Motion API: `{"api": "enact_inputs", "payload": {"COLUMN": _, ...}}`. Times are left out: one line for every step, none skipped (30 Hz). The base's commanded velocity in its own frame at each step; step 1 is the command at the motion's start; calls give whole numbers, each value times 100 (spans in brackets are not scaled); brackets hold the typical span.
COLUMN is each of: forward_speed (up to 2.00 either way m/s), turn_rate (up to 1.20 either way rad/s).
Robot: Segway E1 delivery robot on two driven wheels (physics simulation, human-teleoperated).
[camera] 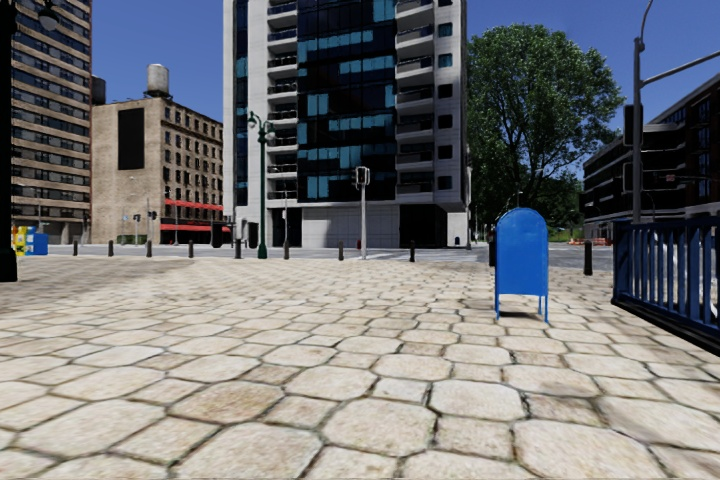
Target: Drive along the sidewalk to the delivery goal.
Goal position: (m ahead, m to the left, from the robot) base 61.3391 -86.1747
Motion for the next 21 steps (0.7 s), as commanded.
{"api": "enact_inputs", "payload": {"forward_speed": 200, "turn_rate": 0}}
{"api": "enact_inputs", "payload": {"forward_speed": 200, "turn_rate": 0}}
{"api": "enact_inputs", "payload": {"forward_speed": 200, "turn_rate": 0}}
{"api": "enact_inputs", "payload": {"forward_speed": 200, "turn_rate": 0}}
{"api": "enact_inputs", "payload": {"forward_speed": 200, "turn_rate": 0}}
{"api": "enact_inputs", "payload": {"forward_speed": 200, "turn_rate": 0}}
{"api": "enact_inputs", "payload": {"forward_speed": 200, "turn_rate": 0}}
{"api": "enact_inputs", "payload": {"forward_speed": 200, "turn_rate": 0}}
{"api": "enact_inputs", "payload": {"forward_speed": 200, "turn_rate": 0}}
{"api": "enact_inputs", "payload": {"forward_speed": 200, "turn_rate": 0}}
{"api": "enact_inputs", "payload": {"forward_speed": 200, "turn_rate": 0}}
{"api": "enact_inputs", "payload": {"forward_speed": 200, "turn_rate": 0}}
{"api": "enact_inputs", "payload": {"forward_speed": 200, "turn_rate": 0}}
{"api": "enact_inputs", "payload": {"forward_speed": 200, "turn_rate": 0}}
{"api": "enact_inputs", "payload": {"forward_speed": 200, "turn_rate": 0}}
{"api": "enact_inputs", "payload": {"forward_speed": 200, "turn_rate": 0}}
{"api": "enact_inputs", "payload": {"forward_speed": 200, "turn_rate": 0}}
{"api": "enact_inputs", "payload": {"forward_speed": 200, "turn_rate": 0}}
{"api": "enact_inputs", "payload": {"forward_speed": 200, "turn_rate": -1}}
{"api": "enact_inputs", "payload": {"forward_speed": 200, "turn_rate": -1}}
{"api": "enact_inputs", "payload": {"forward_speed": 200, "turn_rate": -4}}
